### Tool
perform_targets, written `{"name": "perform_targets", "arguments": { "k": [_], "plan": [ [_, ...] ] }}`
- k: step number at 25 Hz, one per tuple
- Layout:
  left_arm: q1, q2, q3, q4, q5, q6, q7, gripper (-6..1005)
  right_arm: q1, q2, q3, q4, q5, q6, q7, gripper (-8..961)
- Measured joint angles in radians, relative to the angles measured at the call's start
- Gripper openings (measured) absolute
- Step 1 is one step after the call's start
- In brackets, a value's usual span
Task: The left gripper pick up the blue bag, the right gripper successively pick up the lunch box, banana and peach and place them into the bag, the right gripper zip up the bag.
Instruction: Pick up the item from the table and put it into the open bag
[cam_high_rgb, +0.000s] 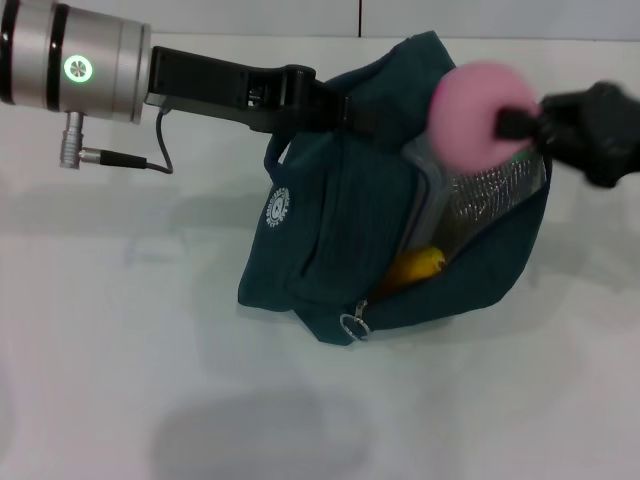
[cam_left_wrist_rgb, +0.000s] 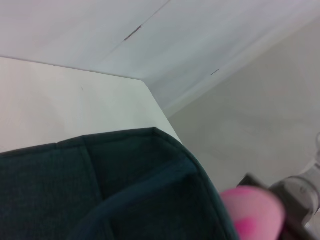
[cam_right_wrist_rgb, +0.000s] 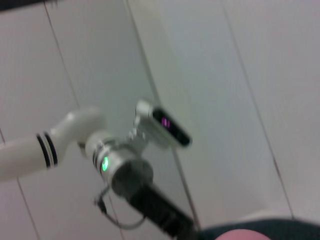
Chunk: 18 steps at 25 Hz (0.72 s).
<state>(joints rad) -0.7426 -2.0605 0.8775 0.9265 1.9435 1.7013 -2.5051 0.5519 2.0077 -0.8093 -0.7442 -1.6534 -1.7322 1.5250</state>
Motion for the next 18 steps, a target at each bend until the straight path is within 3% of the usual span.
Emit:
{"name": "perform_targets", "arguments": {
  "k": [3,8,18],
  "plan": [
    [0.001,0.000,0.000,0.000,0.000,0.000,0.000,88,0.008,0.002,-0.115,0.019,-0.002,0.066,-0.008,35],
    [-0.002,0.000,0.000,0.000,0.000,0.000,0.000,89,0.019,0.002,-0.217,0.035,-0.004,0.114,0.003,36],
    [-0.004,0.000,0.000,0.000,0.000,0.000,-0.002,89,0.045,0.003,-0.251,0.062,-0.027,0.126,0.010,35]
  ]
}}
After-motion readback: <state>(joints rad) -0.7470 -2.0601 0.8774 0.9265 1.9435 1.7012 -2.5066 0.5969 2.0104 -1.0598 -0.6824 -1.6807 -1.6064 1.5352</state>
